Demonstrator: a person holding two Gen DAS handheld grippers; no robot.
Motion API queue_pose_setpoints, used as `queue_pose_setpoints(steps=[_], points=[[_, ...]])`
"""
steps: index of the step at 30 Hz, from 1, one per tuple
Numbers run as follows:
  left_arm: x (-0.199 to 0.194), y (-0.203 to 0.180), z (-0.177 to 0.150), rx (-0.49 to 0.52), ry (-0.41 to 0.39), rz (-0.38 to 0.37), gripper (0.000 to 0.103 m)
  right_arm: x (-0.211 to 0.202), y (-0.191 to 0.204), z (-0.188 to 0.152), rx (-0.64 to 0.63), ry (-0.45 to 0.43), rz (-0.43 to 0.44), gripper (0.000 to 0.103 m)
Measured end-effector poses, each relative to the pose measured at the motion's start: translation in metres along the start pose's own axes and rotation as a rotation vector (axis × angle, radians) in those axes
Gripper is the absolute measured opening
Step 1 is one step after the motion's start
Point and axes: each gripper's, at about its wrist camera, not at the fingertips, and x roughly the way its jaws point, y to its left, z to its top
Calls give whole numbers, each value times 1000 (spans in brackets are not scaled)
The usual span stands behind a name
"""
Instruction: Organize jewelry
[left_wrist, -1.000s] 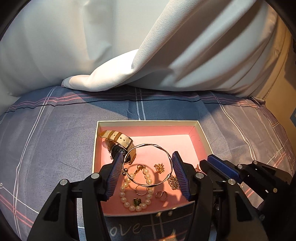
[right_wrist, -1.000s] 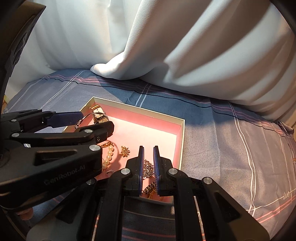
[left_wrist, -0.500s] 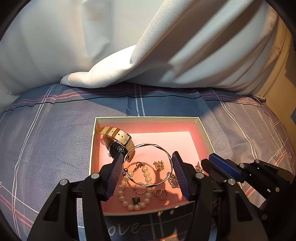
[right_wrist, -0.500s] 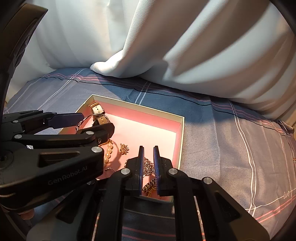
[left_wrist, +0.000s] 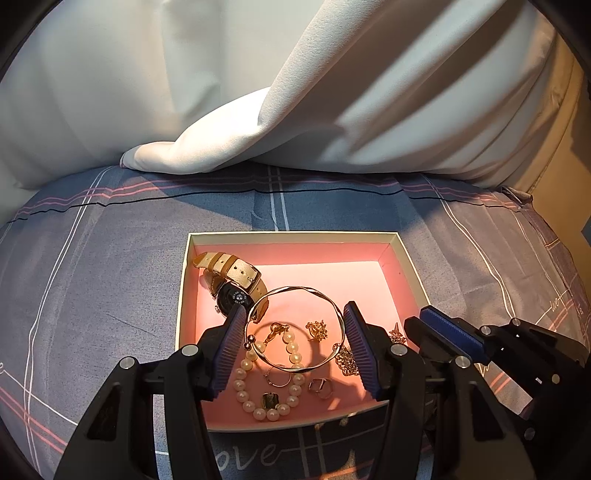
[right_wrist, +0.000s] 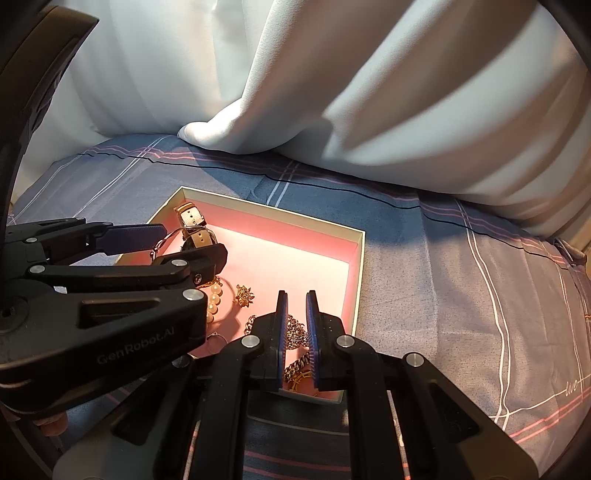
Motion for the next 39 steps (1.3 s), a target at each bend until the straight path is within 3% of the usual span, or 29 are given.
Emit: queue_pose_setpoints(steps=[2, 3, 4, 5, 6, 7, 11, 13, 19, 22, 26, 30, 39], points=[[0, 3, 2, -16, 3, -13, 55, 2, 0, -1, -3, 9, -2, 12], [0, 4, 2, -25, -1, -11, 64, 3, 0, -1, -5, 14, -5, 16], [-2, 4, 3, -30, -11, -4, 76, 3, 0, -2, -6, 8, -20, 38], [-4, 4, 3, -30, -25, 8, 82, 2, 0, -2, -3, -4, -40, 75], [-5, 4, 3, -28, -37, 17, 93, -1, -1, -3, 0, -28, -55, 88], [-6, 4, 3, -23, -43, 21, 97, -3, -1, -4, -1, -44, -59, 91], [-8, 4, 1, -15, -34, 27, 97, -5, -2, -4, 15, -28, -43, 92], [-21, 7, -2, -27, -81, 11, 97, -16, -1, -8, 31, -58, -20, 96], [-108, -6, -38, 61, -540, 72, 97, -81, 12, -42, -4, -426, -73, 97], [-140, -17, -63, 105, -668, 99, 97, -101, 19, -69, -6, -538, -92, 97], [-162, -21, -93, 88, -677, 85, 97, -121, 25, -102, 62, -569, -70, 97], [-173, -22, -118, 93, -676, 69, 97, -137, 33, -125, 53, -608, -67, 97], [-187, -17, -145, 69, -660, 89, 97, -152, 44, -131, 70, -637, -68, 97]])
